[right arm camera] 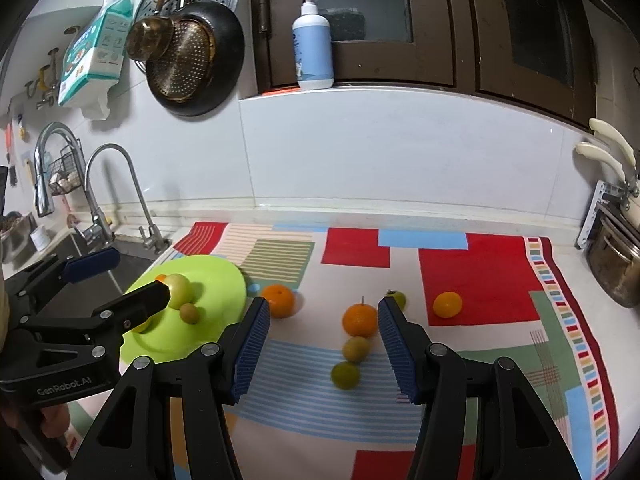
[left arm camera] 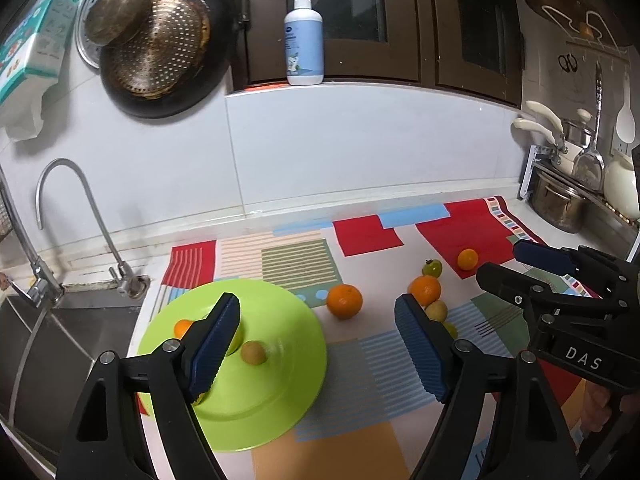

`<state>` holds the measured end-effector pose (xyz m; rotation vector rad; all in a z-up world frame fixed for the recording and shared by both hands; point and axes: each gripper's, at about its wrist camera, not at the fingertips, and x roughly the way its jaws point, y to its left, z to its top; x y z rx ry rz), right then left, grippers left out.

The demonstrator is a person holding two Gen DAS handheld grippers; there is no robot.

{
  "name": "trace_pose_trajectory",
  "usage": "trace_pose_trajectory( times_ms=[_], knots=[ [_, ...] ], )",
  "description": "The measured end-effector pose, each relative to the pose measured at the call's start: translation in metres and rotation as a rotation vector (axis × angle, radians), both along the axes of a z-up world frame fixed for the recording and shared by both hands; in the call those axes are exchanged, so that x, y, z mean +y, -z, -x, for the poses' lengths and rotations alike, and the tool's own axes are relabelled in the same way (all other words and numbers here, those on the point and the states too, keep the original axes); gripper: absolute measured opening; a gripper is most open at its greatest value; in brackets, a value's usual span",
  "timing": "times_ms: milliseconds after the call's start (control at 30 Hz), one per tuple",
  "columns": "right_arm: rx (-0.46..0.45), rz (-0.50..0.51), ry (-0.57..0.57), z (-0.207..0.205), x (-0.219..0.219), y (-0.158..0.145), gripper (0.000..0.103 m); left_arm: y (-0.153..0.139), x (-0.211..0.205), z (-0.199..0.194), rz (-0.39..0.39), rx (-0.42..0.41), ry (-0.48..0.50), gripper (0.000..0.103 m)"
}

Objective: Organize fruits
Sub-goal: 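Withdraw both open tools from the plate toward the remaining oranges, then grasp an orange with the left tool while the right tool grasps the stemmed tangerine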

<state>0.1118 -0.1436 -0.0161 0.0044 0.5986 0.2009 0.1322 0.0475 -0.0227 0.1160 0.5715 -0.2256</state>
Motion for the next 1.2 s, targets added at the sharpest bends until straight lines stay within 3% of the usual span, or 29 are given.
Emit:
trace_pose_trajectory(
  times_ms=[1200],
  knots=[
    [0.261, -0.047, -0.006, -0.107, -0.025, 0.092, 0.057, 0.086, -0.043, -0.118, -0.097, 0.199, 0.103, 0.076]
  ],
)
